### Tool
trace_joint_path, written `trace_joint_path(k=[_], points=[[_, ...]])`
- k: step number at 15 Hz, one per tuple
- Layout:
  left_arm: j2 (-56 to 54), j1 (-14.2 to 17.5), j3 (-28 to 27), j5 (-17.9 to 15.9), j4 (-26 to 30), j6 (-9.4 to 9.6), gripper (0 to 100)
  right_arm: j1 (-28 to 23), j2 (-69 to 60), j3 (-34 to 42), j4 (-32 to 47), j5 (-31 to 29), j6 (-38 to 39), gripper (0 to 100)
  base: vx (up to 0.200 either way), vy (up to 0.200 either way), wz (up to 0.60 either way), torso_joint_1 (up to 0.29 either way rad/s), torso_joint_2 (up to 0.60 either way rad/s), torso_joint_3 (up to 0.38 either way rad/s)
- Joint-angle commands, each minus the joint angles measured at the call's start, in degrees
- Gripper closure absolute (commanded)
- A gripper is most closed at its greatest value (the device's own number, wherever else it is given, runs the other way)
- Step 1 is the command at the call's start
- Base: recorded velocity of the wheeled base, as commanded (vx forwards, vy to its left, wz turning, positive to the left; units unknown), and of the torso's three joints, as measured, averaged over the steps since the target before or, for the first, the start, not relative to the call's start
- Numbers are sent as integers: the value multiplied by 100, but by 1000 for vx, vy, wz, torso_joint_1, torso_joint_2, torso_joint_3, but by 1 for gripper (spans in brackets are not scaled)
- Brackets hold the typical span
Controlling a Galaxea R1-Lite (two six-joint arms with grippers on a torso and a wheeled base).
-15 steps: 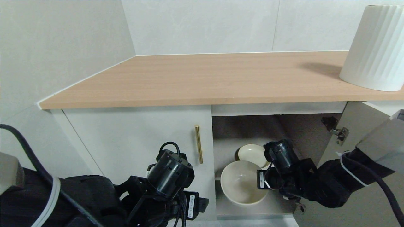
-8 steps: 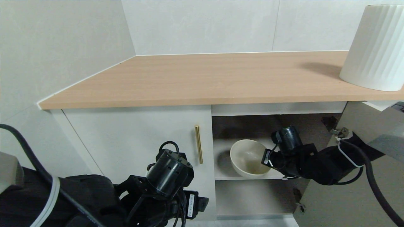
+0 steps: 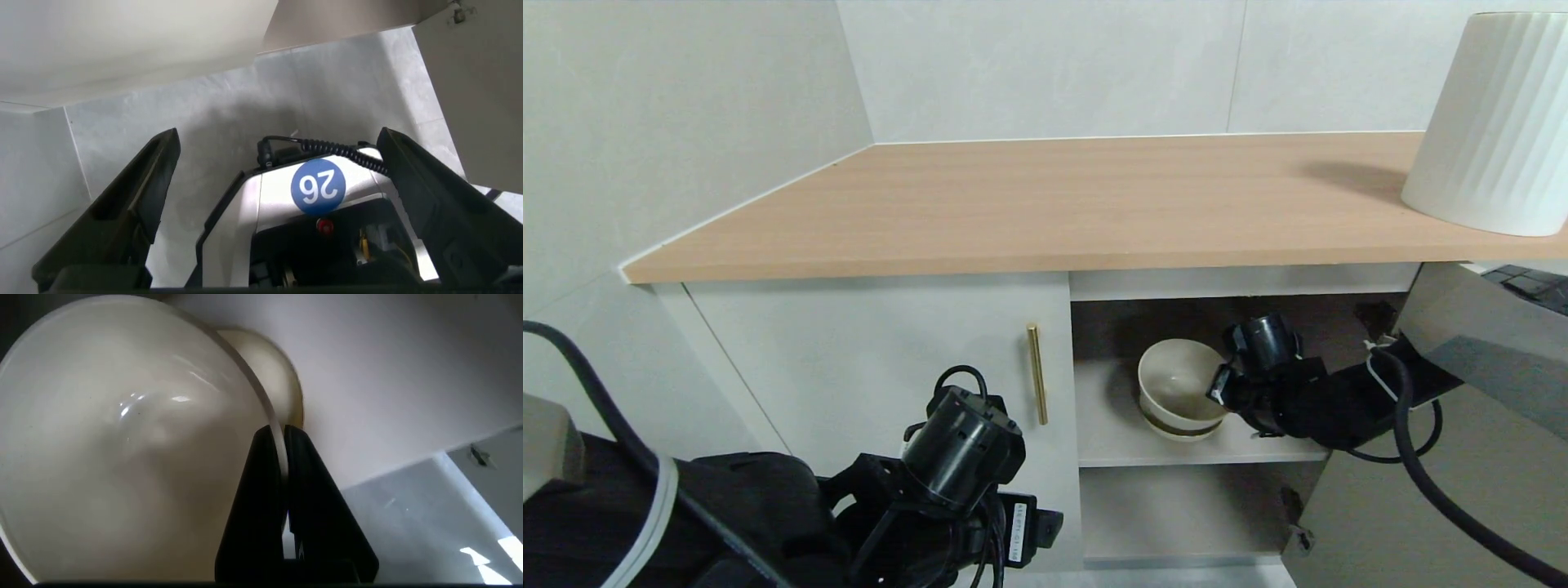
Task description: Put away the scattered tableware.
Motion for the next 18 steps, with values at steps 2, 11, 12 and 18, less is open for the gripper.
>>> trace_joint_path(k=[2, 11, 12, 18], points=[[24, 1, -3, 1, -2, -3, 0, -56, 366, -289, 4, -51, -13, 100, 0, 0, 0, 0, 0, 0], [120, 1, -3, -7, -11, -3, 0, -135, 955, -887, 13, -280, -233, 100, 0, 0, 0, 0, 0, 0], [138, 1, -3, -7, -11, -12, 0, -170, 955, -887, 13, -280, -233, 100, 0, 0, 0, 0, 0, 0], [147, 1, -12, -7, -11, -12, 0, -170, 955, -904, 4, -280, -242, 100, 0, 0, 0, 0, 0, 0]])
